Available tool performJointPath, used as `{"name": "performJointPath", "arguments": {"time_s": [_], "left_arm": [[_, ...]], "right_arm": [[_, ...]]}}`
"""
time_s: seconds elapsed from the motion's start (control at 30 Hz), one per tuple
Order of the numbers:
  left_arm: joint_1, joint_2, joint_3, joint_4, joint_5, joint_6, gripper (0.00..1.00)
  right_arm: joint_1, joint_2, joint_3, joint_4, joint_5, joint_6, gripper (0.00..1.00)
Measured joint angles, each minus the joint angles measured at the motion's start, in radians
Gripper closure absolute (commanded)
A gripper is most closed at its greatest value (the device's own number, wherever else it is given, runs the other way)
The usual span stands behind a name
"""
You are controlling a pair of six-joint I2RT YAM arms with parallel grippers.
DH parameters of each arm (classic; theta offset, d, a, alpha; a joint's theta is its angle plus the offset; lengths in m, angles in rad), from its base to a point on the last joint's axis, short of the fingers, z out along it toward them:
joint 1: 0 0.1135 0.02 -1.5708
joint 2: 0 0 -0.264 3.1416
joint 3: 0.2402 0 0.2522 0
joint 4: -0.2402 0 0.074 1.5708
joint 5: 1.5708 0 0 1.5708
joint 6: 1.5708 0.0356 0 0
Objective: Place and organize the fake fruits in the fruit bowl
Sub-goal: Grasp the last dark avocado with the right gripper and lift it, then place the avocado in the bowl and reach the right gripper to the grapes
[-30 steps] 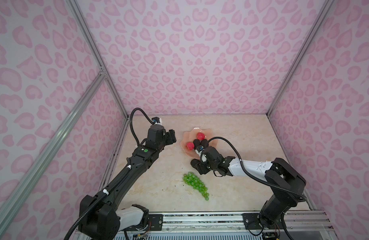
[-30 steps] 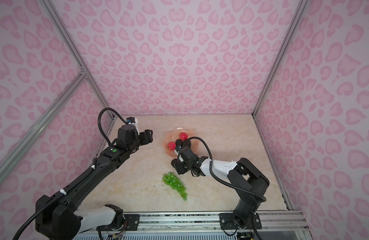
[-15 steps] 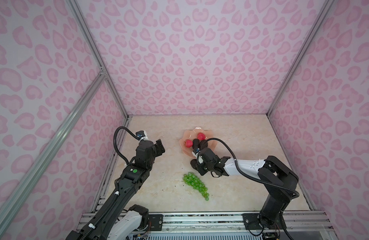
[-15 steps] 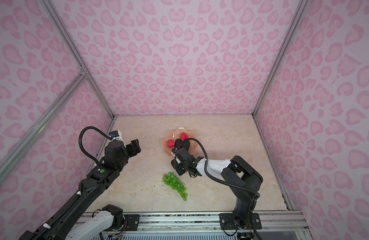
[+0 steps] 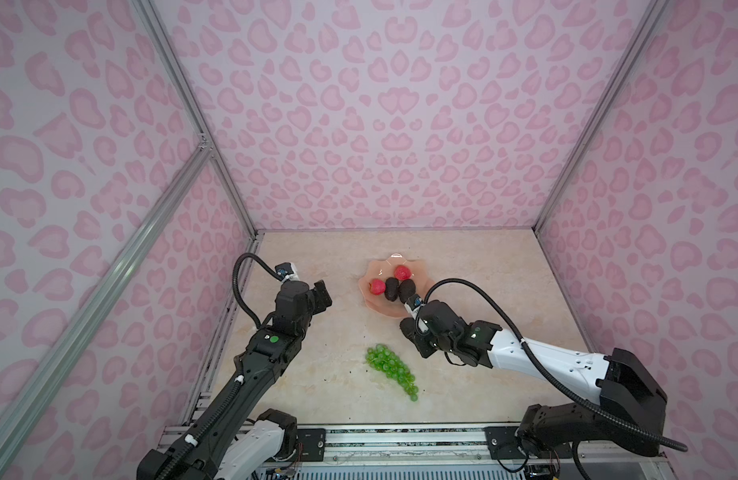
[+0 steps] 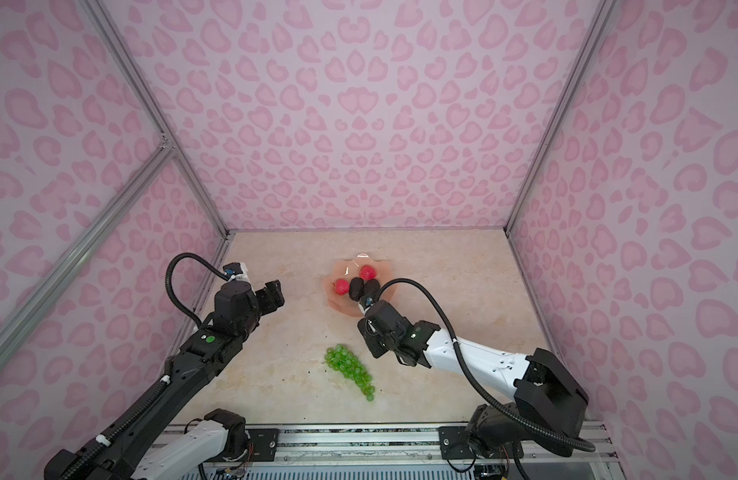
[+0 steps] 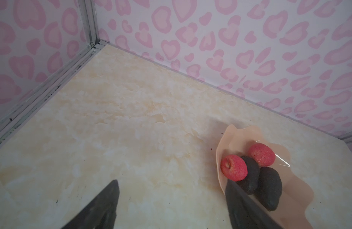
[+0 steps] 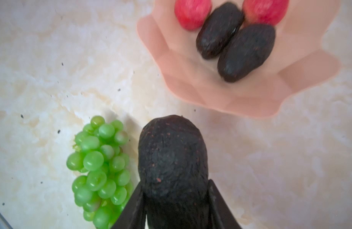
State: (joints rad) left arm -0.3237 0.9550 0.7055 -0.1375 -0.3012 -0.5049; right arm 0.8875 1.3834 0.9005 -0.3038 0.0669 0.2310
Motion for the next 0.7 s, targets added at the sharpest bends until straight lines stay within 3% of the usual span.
{"name": "performJointPath", "arguments": {"time_s": [0.43, 0.5, 0.6, 0.7], "left_arm": [[0.001, -0.156, -0.111, 0.037, 0.199, 0.030, 0.14], [0.001, -0.183, -0.122, 0.039, 0.235, 0.039, 0.14], [0.002, -0.211, -0.130, 0.038, 0.286, 0.060, 0.14], [0.002, -0.231, -0.132, 0.039, 0.326, 0.072, 0.14]], "right_arm": [[-0.119, 0.416, 0.396, 0.051, -0.021, -0.184, 0.74], [-0.137, 0.462, 0.417, 0.051, -0.045, -0.199, 0.68], [-0.151, 0.496, 0.420, 0.043, -0.061, -0.208, 0.46], [-0.150, 0.502, 0.420, 0.026, -0.076, -0.219, 0.35]]}}
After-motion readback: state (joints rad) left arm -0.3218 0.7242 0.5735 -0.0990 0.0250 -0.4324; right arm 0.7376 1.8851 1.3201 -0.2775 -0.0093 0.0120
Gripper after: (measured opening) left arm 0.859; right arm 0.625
